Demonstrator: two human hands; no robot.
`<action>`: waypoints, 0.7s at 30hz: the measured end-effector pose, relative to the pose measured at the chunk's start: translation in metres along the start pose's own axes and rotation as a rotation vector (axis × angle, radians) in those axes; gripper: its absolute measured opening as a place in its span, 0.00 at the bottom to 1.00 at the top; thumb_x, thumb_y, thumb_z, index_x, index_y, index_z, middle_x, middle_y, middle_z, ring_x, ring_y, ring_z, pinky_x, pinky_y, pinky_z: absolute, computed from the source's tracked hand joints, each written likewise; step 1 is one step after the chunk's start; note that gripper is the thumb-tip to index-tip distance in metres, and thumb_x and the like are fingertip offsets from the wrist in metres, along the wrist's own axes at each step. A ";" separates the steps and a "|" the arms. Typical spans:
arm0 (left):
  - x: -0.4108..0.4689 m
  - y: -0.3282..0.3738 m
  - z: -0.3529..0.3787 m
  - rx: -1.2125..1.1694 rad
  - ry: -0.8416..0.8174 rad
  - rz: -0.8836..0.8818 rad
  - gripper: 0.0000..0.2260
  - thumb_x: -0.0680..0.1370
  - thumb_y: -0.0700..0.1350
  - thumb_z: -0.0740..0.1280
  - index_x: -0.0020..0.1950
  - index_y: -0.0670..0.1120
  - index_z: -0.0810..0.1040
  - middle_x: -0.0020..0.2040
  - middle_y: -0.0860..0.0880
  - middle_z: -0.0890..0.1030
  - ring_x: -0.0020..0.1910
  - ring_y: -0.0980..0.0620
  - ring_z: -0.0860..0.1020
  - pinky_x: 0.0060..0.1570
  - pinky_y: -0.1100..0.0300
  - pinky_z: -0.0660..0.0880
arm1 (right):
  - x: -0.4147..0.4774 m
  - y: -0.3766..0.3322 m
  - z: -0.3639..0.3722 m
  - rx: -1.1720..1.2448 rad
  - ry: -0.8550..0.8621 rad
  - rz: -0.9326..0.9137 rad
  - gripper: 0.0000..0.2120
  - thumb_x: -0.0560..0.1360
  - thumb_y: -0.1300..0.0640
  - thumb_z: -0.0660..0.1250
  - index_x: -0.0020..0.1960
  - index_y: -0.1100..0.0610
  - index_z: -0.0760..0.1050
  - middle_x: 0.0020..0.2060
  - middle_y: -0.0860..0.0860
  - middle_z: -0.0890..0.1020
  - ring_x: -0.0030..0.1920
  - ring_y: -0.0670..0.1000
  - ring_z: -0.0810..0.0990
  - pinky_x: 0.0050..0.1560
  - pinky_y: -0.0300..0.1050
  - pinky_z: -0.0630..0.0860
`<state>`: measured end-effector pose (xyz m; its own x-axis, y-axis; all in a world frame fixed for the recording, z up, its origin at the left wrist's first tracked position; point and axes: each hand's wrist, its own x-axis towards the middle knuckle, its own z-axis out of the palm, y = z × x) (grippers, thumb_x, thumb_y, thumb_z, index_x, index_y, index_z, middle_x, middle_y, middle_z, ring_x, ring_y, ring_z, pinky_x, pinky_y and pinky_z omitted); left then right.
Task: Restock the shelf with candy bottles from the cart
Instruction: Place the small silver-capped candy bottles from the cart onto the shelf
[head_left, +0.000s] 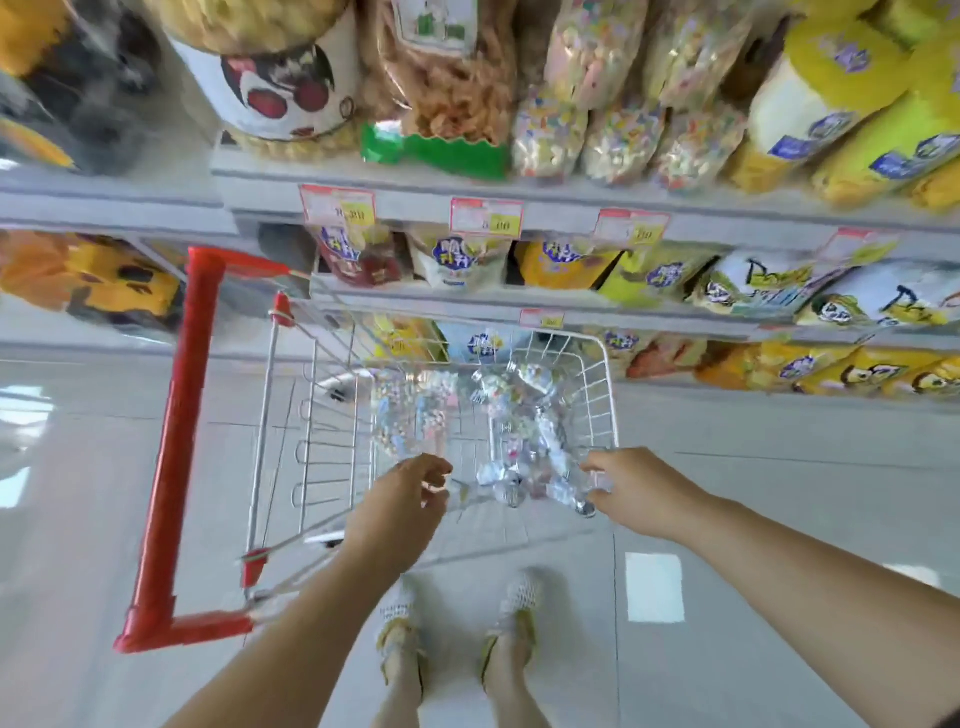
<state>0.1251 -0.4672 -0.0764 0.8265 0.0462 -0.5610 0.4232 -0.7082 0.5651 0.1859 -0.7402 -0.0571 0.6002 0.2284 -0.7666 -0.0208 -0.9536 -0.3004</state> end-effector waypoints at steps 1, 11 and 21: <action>0.010 -0.008 0.011 0.020 -0.044 0.001 0.13 0.78 0.43 0.67 0.61 0.54 0.78 0.53 0.56 0.81 0.49 0.55 0.80 0.55 0.54 0.77 | 0.017 0.002 0.008 -0.002 0.000 0.015 0.16 0.78 0.53 0.65 0.62 0.61 0.75 0.55 0.57 0.80 0.57 0.58 0.79 0.55 0.50 0.75; 0.131 -0.023 0.117 0.108 -0.235 0.071 0.29 0.80 0.47 0.66 0.78 0.54 0.57 0.71 0.47 0.69 0.61 0.46 0.77 0.59 0.50 0.75 | 0.141 0.009 0.079 0.074 0.065 0.161 0.24 0.77 0.57 0.68 0.71 0.57 0.68 0.69 0.58 0.63 0.65 0.59 0.69 0.62 0.47 0.71; 0.169 -0.033 0.164 0.092 -0.496 -0.020 0.54 0.75 0.49 0.74 0.77 0.43 0.30 0.68 0.41 0.75 0.57 0.43 0.80 0.56 0.54 0.77 | 0.168 0.019 0.085 0.082 0.045 0.127 0.21 0.77 0.51 0.68 0.69 0.42 0.72 0.73 0.60 0.58 0.67 0.61 0.68 0.63 0.54 0.74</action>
<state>0.1900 -0.5520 -0.2890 0.5332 -0.2637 -0.8038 0.3847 -0.7706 0.5080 0.2190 -0.7028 -0.2398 0.6235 0.0967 -0.7758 -0.1628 -0.9545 -0.2498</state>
